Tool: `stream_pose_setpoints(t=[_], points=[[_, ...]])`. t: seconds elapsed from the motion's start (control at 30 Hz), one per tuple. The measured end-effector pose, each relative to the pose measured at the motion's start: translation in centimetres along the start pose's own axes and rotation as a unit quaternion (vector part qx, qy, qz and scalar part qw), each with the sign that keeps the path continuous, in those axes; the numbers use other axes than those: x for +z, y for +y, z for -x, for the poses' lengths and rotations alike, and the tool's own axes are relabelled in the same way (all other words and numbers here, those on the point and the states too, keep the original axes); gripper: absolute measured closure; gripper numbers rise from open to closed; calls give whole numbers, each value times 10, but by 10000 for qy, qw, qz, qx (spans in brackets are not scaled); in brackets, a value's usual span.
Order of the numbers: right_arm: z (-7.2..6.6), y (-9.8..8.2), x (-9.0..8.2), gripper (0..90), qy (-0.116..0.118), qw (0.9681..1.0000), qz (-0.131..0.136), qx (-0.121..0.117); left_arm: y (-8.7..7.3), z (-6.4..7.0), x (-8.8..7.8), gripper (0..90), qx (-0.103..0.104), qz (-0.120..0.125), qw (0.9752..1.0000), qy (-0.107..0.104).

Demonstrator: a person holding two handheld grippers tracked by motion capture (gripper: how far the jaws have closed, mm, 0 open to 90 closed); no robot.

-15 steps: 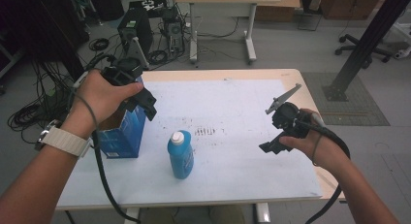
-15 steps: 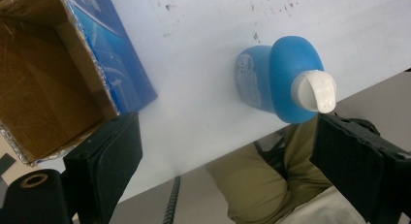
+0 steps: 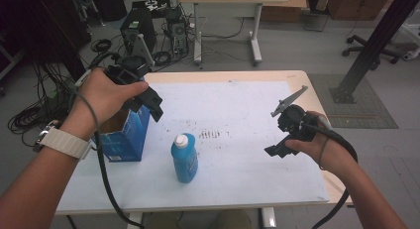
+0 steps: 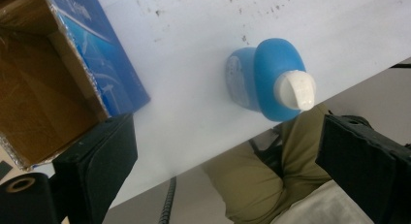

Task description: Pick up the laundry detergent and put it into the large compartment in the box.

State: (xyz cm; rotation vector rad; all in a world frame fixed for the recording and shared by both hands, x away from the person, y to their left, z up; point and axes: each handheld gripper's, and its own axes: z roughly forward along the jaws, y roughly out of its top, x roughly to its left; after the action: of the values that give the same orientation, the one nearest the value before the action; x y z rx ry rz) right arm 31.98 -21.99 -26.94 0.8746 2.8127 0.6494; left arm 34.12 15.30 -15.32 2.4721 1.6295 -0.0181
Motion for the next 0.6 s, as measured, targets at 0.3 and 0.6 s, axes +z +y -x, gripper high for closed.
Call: stream_pose_setpoints(t=[0.3,0.6], points=[[-1,-1,1,99,6,10000,1,-9,1,6,-7,54,-43,-10,9999,156],[-1,1,3,99,26,10000,2,-38,1,13,-16,62,9,108,9996,261]])
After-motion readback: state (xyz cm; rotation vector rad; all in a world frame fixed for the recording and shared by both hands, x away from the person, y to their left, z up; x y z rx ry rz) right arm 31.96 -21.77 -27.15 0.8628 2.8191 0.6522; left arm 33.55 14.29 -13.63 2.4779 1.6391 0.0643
